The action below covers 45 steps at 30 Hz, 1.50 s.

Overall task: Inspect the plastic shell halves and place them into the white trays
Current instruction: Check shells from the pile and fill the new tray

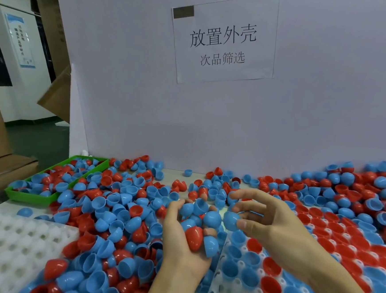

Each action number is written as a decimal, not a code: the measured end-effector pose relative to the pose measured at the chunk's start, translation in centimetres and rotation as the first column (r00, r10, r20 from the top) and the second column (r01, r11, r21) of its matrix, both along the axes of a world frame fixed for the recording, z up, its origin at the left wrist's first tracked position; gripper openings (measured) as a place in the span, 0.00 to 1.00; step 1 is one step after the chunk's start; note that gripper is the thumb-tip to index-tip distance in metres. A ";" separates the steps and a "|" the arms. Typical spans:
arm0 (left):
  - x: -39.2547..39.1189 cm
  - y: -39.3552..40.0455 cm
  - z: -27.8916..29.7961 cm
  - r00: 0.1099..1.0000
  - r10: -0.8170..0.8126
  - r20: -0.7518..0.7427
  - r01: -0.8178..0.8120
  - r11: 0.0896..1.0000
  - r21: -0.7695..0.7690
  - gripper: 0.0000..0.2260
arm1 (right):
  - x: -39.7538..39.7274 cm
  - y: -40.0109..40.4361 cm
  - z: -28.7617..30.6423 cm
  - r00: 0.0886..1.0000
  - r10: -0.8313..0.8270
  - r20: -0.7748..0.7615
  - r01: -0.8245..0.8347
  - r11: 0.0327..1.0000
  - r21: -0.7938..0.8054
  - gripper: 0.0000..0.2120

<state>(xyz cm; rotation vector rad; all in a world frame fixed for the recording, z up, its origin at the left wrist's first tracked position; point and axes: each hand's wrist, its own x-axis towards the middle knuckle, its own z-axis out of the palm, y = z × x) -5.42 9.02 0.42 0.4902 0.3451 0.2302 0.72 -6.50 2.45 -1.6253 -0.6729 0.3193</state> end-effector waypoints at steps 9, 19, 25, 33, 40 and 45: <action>-0.1 0.2 -0.3 0.995 -0.079 -0.064 0.078 0.997 -0.010 0.07 | 0.1 -0.8 0.5 0.999 -0.019 0.027 0.015 0.989 0.145 0.27; 0.3 -0.6 -0.4 0.932 -0.337 -0.134 0.360 0.900 0.245 0.13 | -0.7 0.1 0.6 0.930 -0.032 0.367 0.089 0.986 -0.139 0.35; 1.0 -1.3 -0.8 0.981 -0.124 -0.150 0.176 0.897 0.406 0.15 | -1.5 1.3 0.1 0.795 -0.140 0.591 0.322 0.922 -0.216 0.31; 0.8 -1.6 -0.7 0.994 0.101 -0.038 -0.051 0.749 0.660 0.13 | -1.6 2.3 0.5 0.892 -0.265 0.366 0.341 0.926 -0.163 0.03; 0.6 -1.8 -0.7 0.993 0.117 0.019 -0.091 0.654 0.751 0.13 | -1.1 0.5 1.7 0.960 -0.276 0.041 0.279 0.948 -0.151 0.16; 0.9 -1.5 -0.9 0.997 0.071 -0.017 -0.045 0.775 0.630 0.10 | 0.6 -5.7 5.6 0.894 -0.304 0.330 0.412 0.848 -0.334 0.17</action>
